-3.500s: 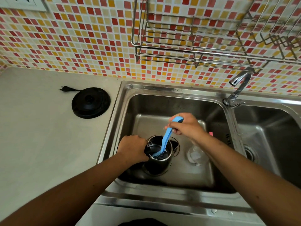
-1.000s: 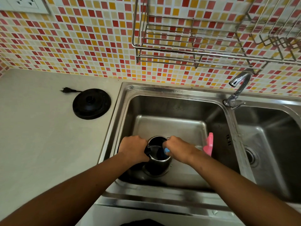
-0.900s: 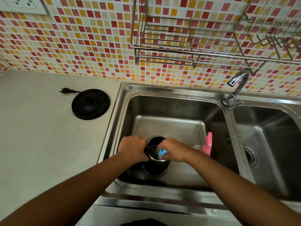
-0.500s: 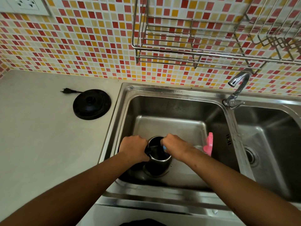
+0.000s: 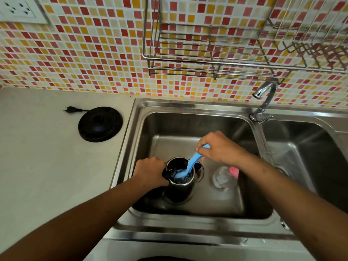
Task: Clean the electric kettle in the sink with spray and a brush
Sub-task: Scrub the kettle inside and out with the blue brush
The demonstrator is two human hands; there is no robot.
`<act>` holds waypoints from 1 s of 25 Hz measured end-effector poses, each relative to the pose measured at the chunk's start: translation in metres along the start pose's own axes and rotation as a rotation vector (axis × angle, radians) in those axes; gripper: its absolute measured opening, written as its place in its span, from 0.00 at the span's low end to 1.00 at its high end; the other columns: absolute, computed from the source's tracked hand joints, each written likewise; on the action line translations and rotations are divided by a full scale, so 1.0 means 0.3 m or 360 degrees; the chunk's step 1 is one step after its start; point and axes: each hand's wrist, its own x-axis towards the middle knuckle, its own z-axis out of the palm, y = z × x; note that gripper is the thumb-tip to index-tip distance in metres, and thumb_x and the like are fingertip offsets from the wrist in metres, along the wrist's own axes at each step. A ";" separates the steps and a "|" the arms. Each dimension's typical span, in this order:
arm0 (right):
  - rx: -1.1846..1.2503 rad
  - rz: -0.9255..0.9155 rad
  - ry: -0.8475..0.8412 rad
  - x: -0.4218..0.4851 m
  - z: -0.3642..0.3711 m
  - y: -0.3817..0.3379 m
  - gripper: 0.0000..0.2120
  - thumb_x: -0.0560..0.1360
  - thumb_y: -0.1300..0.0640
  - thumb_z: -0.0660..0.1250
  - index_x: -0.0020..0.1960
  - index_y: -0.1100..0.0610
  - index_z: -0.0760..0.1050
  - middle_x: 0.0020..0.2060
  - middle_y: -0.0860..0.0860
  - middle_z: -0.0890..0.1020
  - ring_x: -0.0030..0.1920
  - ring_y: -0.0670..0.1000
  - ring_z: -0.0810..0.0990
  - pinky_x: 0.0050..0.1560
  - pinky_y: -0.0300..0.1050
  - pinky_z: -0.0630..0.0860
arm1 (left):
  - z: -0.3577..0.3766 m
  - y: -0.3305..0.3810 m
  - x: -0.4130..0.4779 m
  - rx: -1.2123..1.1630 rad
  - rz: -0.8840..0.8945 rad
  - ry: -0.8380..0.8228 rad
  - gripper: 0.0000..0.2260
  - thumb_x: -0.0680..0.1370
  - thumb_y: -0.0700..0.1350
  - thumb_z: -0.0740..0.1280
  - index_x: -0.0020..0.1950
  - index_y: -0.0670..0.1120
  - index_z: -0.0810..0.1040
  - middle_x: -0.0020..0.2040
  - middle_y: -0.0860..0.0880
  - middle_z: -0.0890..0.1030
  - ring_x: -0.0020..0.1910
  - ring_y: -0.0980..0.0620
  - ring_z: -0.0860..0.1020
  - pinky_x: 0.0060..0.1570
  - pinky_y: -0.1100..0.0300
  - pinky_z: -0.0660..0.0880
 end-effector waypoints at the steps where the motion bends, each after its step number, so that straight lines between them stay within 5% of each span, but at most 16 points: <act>1: 0.0027 -0.0024 0.0091 -0.021 -0.020 0.001 0.10 0.77 0.55 0.66 0.48 0.59 0.84 0.40 0.55 0.85 0.40 0.50 0.80 0.41 0.42 0.77 | 0.000 0.002 0.001 -0.0072 -0.0053 -0.0008 0.17 0.65 0.57 0.67 0.52 0.54 0.80 0.42 0.51 0.81 0.44 0.48 0.81 0.37 0.59 0.70; 4: 0.0213 0.0020 0.0427 -0.108 -0.022 0.036 0.10 0.78 0.55 0.65 0.50 0.56 0.83 0.37 0.50 0.85 0.36 0.48 0.83 0.43 0.51 0.79 | -0.014 0.029 0.013 -0.0348 -0.0253 0.0018 0.18 0.67 0.57 0.68 0.53 0.52 0.78 0.45 0.50 0.81 0.48 0.47 0.81 0.39 0.59 0.71; 7: 0.0467 0.0181 0.0728 -0.210 0.075 0.091 0.10 0.79 0.57 0.63 0.53 0.55 0.83 0.35 0.48 0.85 0.32 0.43 0.82 0.42 0.46 0.78 | -0.032 0.061 0.035 -0.0514 -0.0373 -0.0003 0.22 0.68 0.57 0.69 0.59 0.50 0.75 0.50 0.48 0.81 0.51 0.45 0.81 0.43 0.57 0.73; 11: 0.1067 0.0453 0.1078 -0.341 0.279 0.126 0.12 0.80 0.61 0.61 0.57 0.56 0.81 0.32 0.52 0.82 0.25 0.40 0.74 0.27 0.28 0.66 | -0.039 0.115 0.066 -0.0482 -0.0383 -0.0087 0.24 0.69 0.55 0.68 0.62 0.46 0.71 0.53 0.47 0.80 0.53 0.45 0.80 0.44 0.57 0.72; 15: 0.1400 0.0645 0.1222 -0.393 0.405 0.125 0.13 0.81 0.61 0.58 0.58 0.56 0.80 0.36 0.55 0.83 0.25 0.42 0.70 0.25 0.32 0.65 | -0.028 0.150 0.066 -0.0424 -0.0358 -0.0137 0.26 0.71 0.56 0.68 0.64 0.45 0.68 0.58 0.46 0.79 0.58 0.44 0.78 0.46 0.56 0.70; 18: 0.1546 0.0688 0.1413 -0.402 0.404 0.123 0.13 0.81 0.60 0.58 0.50 0.51 0.81 0.36 0.54 0.83 0.29 0.43 0.72 0.28 0.33 0.69 | -0.032 0.086 0.094 -0.0817 -0.0259 -0.0337 0.21 0.76 0.57 0.65 0.66 0.49 0.72 0.61 0.46 0.79 0.60 0.44 0.77 0.57 0.55 0.73; 21: 0.1463 0.0694 0.1367 -0.365 0.406 0.179 0.12 0.82 0.57 0.57 0.51 0.48 0.79 0.39 0.52 0.83 0.31 0.42 0.73 0.36 0.39 0.72 | 0.001 -0.034 0.084 -0.1693 -0.0516 -0.0510 0.13 0.79 0.53 0.61 0.53 0.48 0.80 0.53 0.43 0.82 0.49 0.43 0.80 0.47 0.54 0.76; 24: 0.1036 0.0748 0.1049 -0.244 0.456 0.257 0.15 0.82 0.57 0.57 0.66 0.50 0.74 0.54 0.54 0.81 0.41 0.48 0.78 0.44 0.47 0.78 | 0.067 -0.094 0.022 -0.2198 -0.0749 -0.0394 0.14 0.81 0.48 0.61 0.60 0.43 0.79 0.55 0.40 0.82 0.56 0.41 0.80 0.52 0.49 0.77; 25: 0.0985 0.0734 0.0941 -0.194 0.474 0.278 0.16 0.81 0.58 0.57 0.68 0.51 0.72 0.57 0.54 0.78 0.45 0.51 0.77 0.44 0.43 0.78 | 0.077 -0.089 -0.006 -0.2360 -0.0720 -0.0334 0.13 0.82 0.45 0.59 0.60 0.42 0.79 0.56 0.41 0.82 0.57 0.42 0.79 0.54 0.50 0.76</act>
